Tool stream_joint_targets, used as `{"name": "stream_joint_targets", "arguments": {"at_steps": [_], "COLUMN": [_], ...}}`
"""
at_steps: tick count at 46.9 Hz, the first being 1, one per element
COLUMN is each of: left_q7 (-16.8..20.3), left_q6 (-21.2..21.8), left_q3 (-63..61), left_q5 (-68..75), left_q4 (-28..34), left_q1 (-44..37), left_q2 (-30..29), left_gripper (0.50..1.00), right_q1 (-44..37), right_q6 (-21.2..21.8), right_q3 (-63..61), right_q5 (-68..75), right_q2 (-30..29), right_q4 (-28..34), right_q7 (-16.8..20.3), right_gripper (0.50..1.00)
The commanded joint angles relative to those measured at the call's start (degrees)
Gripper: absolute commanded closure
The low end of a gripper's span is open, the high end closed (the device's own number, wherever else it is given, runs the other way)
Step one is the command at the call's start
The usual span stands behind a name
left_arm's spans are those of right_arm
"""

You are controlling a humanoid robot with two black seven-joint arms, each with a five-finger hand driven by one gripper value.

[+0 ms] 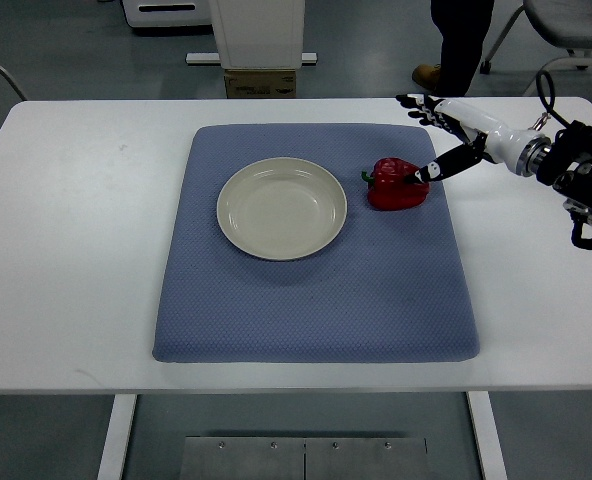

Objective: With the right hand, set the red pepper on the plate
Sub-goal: 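Reach the right hand toward the red bell pepper beside the plate, then close the right hand's fingers around the red bell pepper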

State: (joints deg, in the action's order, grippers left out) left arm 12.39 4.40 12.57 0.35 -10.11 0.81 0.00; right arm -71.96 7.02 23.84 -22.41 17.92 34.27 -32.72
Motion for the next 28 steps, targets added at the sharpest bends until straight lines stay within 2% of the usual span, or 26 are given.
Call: {"name": "stream_joint_targets", "arguments": {"at_steps": [1,8,20,28], "left_q7": [0.0,0.0,0.0,0.0], "left_q6": [0.0,0.0,0.0,0.0], "left_q3": [0.0,0.0,0.0,0.0], "left_q5": [0.0,0.0,0.0,0.0], "left_q4": [0.0,0.0,0.0,0.0], "left_q1": [0.1,0.1,0.0,0.1], "left_q2": [0.0,0.0,0.0,0.0], "left_gripper": [0.500,0.500,0.500,0.500], "right_q1": [-0.2,-1.0,-1.5,-1.2], "right_q6": [-1.0,-1.1,-1.3,-1.4], "right_q3": [3.2,6.3,6.6,8.1], "right_q5": [0.0,0.0,-0.2,-0.6], "right_q2": [-1.8,-3.3,-4.8,-8.4], "right_q4": [0.0,-0.1,-1.0,-5.7], "right_q7": [0.1,0.7,4.7,4.9], "right_gripper": [0.500,0.500,0.500,0.500]}}
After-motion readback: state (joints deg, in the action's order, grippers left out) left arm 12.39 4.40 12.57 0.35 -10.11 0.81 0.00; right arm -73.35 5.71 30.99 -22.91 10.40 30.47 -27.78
